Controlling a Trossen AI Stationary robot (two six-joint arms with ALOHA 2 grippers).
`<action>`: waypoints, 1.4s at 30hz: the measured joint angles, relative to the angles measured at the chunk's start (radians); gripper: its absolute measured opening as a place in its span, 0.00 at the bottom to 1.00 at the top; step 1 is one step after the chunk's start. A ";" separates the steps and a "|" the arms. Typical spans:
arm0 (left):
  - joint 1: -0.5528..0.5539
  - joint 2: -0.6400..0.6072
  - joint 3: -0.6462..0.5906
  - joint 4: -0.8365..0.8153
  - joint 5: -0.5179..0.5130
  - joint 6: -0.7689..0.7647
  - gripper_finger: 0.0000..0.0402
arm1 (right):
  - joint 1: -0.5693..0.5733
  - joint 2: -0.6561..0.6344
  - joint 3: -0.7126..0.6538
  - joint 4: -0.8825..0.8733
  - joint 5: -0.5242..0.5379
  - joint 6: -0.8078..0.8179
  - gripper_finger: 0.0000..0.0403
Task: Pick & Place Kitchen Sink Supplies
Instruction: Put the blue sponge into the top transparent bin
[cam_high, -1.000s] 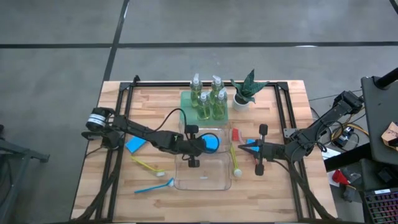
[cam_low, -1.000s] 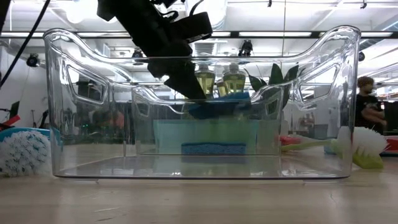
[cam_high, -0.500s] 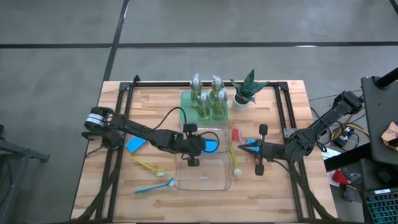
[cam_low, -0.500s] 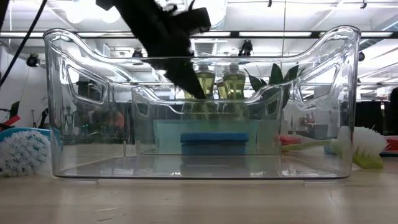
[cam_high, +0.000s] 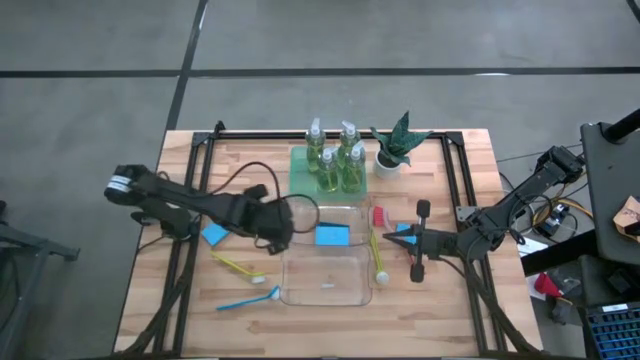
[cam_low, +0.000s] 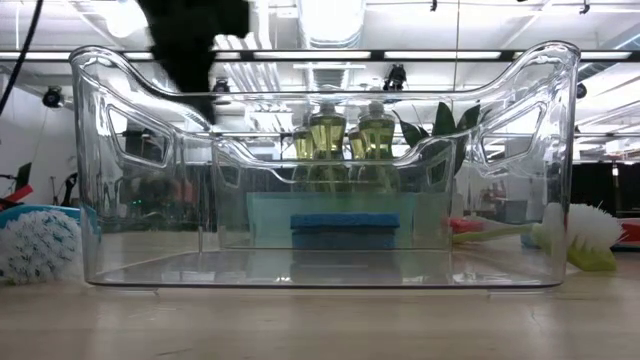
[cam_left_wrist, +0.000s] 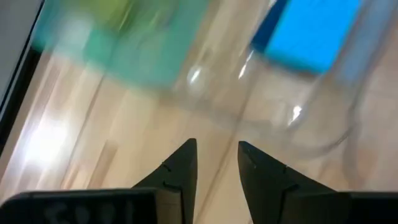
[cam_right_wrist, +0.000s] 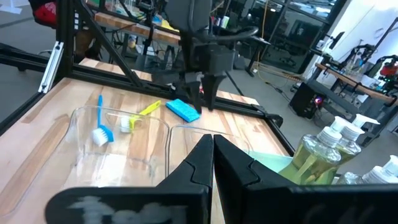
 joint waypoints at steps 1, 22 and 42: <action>-0.004 -0.018 -0.016 -0.037 -0.002 -0.041 0.27 | 0.000 0.000 0.000 0.000 0.000 0.000 0.02; -0.024 -0.174 -0.629 -0.030 0.239 -0.527 0.28 | 0.000 0.000 0.000 0.010 0.000 -0.008 0.02; -0.024 -0.174 -0.585 0.065 0.232 -0.509 0.29 | 0.000 0.000 0.000 0.018 0.000 -0.008 0.02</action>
